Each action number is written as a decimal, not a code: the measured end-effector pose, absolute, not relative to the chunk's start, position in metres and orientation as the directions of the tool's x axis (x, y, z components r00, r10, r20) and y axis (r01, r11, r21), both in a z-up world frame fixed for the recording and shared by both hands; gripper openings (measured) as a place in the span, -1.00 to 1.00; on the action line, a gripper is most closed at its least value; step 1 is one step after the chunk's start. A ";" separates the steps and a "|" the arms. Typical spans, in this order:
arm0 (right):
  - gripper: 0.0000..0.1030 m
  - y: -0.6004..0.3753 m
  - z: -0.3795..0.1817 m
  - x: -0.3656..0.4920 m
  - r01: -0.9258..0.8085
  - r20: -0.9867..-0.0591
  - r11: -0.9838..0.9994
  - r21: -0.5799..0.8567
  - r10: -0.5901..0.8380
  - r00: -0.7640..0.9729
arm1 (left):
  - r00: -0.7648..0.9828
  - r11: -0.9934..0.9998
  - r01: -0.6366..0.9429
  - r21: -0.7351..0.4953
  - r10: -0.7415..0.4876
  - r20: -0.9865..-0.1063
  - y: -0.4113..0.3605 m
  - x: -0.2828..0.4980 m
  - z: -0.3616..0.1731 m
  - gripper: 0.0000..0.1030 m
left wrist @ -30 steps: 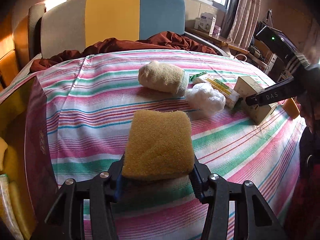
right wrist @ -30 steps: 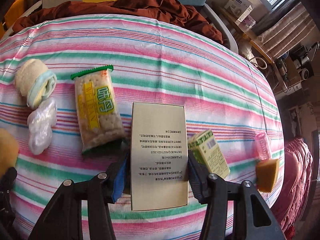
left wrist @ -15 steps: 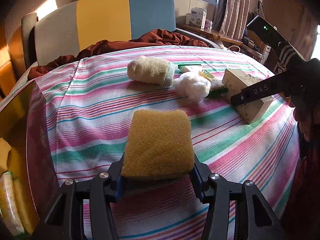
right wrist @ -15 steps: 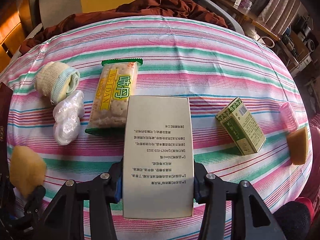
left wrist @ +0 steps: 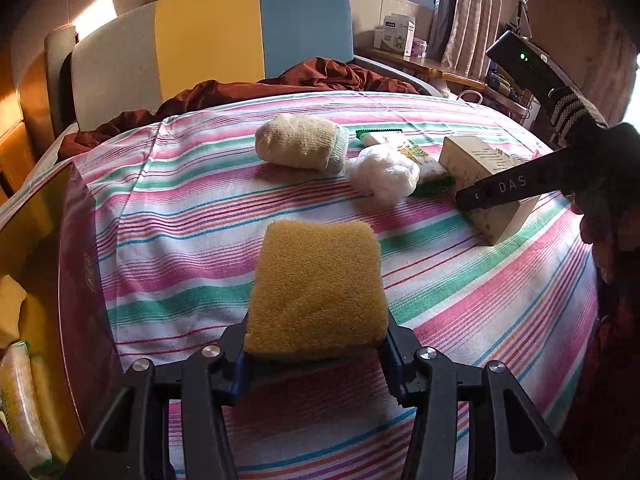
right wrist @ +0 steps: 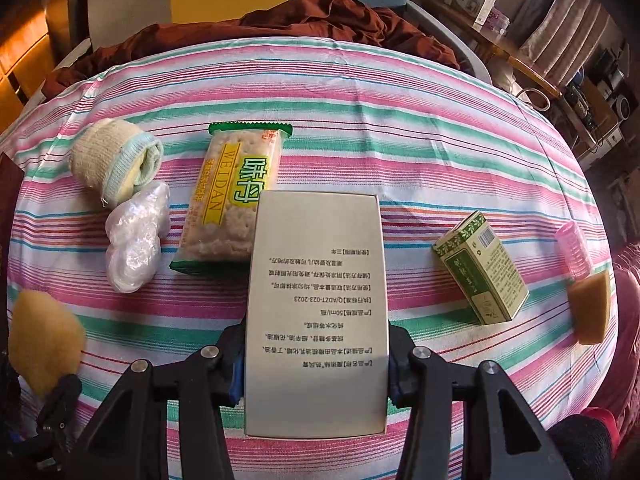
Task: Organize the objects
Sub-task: 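Carry the tan sponge into the gold tray and open the left gripper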
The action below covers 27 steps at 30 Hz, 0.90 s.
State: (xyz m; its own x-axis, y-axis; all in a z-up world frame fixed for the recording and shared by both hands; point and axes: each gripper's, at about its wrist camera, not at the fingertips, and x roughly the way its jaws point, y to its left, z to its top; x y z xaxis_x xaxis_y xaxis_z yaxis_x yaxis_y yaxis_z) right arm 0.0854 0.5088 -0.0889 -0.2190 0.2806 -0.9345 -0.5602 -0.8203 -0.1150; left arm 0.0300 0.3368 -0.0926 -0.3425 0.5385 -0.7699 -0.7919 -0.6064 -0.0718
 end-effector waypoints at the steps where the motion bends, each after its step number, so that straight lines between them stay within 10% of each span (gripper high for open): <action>1: -0.03 0.508 -0.089 0.085 -0.559 -0.934 -0.821 -0.118 0.283 -0.218 | -0.335 -0.605 -0.792 -0.082 0.543 -0.770 0.336 0.030 -0.091 0.01; 16: -0.02 0.506 -0.092 0.081 -0.547 -0.931 -0.825 -0.142 0.299 -0.209 | -0.410 -0.706 -0.667 -0.239 0.616 -0.673 0.250 -0.019 -0.004 0.02; 27: -0.01 0.504 -0.093 0.081 -0.536 -0.929 -0.828 -0.162 0.312 -0.200 | -0.507 -0.884 -0.416 -0.212 0.419 -0.754 0.153 -0.119 -0.024 0.02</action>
